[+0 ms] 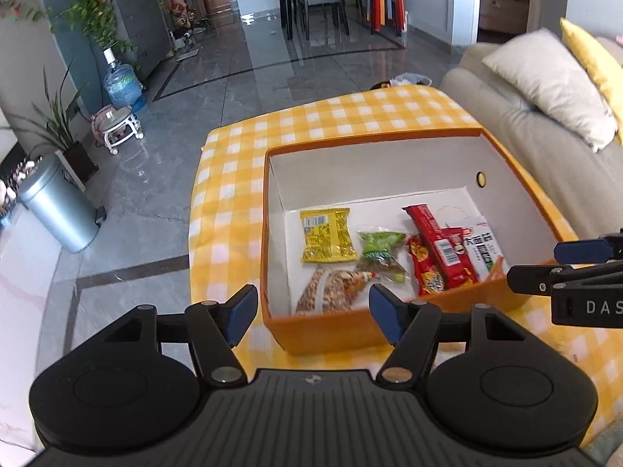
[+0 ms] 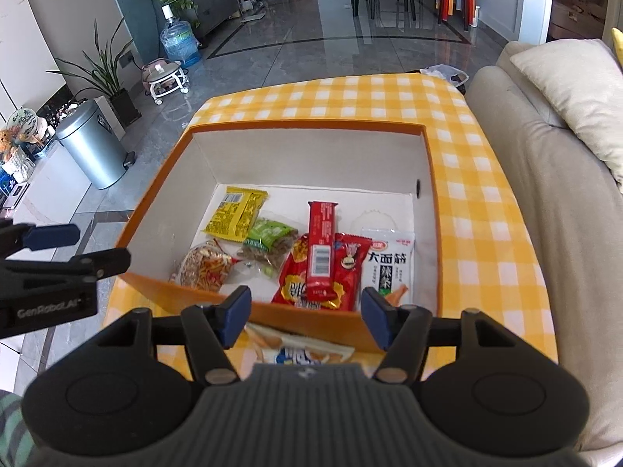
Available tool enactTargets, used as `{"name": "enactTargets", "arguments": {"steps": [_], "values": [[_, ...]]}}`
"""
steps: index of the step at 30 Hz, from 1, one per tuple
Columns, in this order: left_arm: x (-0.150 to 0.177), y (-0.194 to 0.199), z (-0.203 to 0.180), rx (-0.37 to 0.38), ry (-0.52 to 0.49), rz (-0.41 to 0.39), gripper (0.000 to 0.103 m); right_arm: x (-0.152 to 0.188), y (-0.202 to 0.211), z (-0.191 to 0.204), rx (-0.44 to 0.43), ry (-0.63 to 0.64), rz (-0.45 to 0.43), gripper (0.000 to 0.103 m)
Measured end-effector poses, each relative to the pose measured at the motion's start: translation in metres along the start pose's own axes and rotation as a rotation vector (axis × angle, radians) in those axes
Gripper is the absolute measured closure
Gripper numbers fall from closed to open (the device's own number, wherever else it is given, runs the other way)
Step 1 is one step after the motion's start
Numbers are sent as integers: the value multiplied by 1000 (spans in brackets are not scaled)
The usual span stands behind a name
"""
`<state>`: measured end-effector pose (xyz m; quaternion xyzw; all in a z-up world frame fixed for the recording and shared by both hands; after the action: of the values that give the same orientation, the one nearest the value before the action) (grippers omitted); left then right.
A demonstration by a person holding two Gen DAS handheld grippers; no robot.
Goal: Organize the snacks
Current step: 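Withdraw both tools from the box back over the remaining snacks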
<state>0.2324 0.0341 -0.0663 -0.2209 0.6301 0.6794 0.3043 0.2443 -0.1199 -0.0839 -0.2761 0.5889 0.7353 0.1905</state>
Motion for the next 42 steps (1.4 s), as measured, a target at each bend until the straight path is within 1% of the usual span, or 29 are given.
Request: {"name": "enactTargets", "arguments": {"steps": [4, 8, 14, 17, 22, 28, 29, 31, 35, 37, 40, 42], "values": [[16, 9, -3, 22, 47, -13, 25, 15, 12, -2, 6, -18, -6, 41], [39, 10, -7, 56, 97, 21, 25, 36, 19, -7, 27, -39, 13, 41], [73, 13, -19, 95, 141, 57, 25, 70, 24, -11, 44, -53, 53, 41], [86, 16, -25, 112, 154, 67, 25, 87, 28, -15, 55, -64, 57, 41], [104, 19, -39, 129, 143, 87, 25, 112, 30, -21, 73, -77, 59, 41], [118, 16, -54, 158, 138, 118, 25, 131, 27, -29, 96, -74, 22, 41], [120, 16, -56, 162, 141, 125, 25, 135, 24, -32, 91, -85, 27, 41], [123, 14, -59, 180, 154, 139, 25, 144, 17, -40, 100, -115, 66, 41], [130, 9, -63, 199, 153, 164, 25, 158, 5, -53, 110, -164, 113, 45], [133, 6, -61, 197, 171, 175, 25, 161, 2, -54, 105, -159, 120, 45], [133, 2, -54, 190, 228, 175, 25, 161, 1, -53, 98, -135, 121, 45], [131, 0, -49, 189, 235, 176, 25, 160, 2, -52, 86, -140, 112, 48]]}}
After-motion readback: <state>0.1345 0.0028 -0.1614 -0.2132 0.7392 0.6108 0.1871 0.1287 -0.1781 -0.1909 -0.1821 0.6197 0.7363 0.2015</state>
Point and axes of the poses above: each gripper's, at about its wrist camera, not at the fingertips, and y roughly against the way its jaws point, z to its left, x to its underside, the point moved 7 cm from there along -y, roughly the way its jaws point, and after that the axes turned 5 degrees about -z, right-handed, at the moved point
